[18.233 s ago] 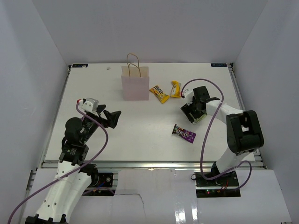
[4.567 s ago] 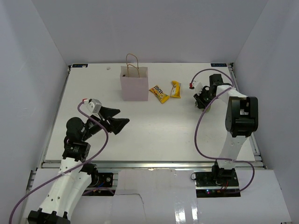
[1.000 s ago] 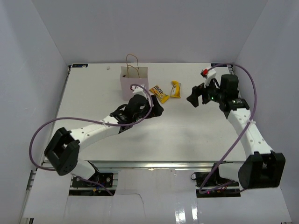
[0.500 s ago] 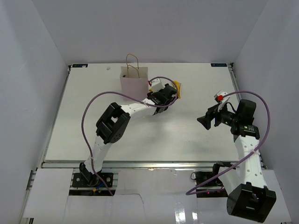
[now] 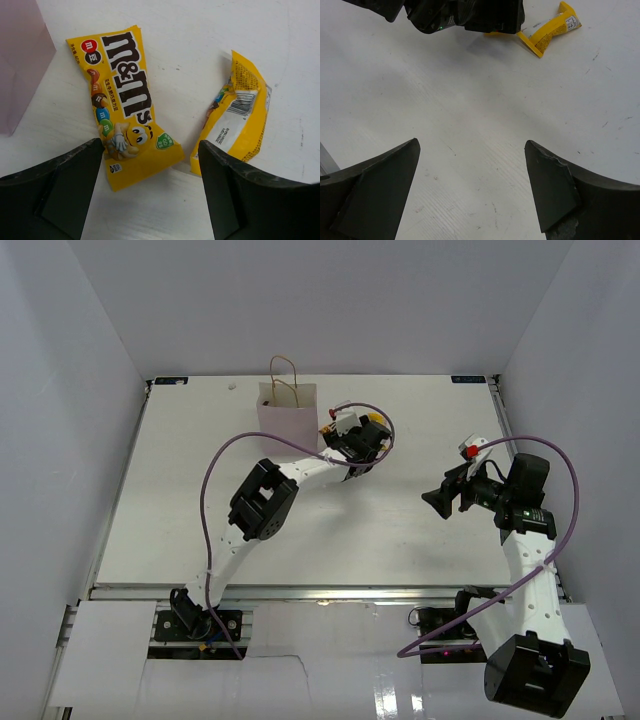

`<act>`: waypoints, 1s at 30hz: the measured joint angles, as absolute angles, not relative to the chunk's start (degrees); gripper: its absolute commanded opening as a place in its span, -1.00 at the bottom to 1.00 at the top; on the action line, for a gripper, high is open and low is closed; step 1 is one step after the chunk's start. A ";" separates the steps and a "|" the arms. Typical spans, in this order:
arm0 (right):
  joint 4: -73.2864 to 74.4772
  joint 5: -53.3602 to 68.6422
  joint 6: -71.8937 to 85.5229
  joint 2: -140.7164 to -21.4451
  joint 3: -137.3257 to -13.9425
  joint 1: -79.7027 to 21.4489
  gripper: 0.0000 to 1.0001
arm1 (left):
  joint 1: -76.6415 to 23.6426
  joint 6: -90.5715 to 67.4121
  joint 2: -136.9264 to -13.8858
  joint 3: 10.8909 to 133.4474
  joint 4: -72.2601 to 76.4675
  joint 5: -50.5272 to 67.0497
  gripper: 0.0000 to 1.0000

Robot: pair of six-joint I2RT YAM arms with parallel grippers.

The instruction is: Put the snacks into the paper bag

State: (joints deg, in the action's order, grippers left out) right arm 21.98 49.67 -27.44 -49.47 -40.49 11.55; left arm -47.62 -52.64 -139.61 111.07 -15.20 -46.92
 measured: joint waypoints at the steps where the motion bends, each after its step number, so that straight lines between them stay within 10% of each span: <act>1: 21.98 49.67 -27.44 -49.47 -40.49 11.57 0.82 | -47.62 -52.03 -140.09 111.53 -15.29 -47.48 0.74; 18: 21.98 49.65 -27.42 -49.10 -40.49 11.62 0.82 | -43.86 -45.80 -142.71 114.50 -17.32 -44.58 0.72; 30: 21.98 49.58 -27.42 -48.66 -40.49 11.62 0.84 | -43.18 -41.76 -142.50 112.92 -14.79 -41.74 0.22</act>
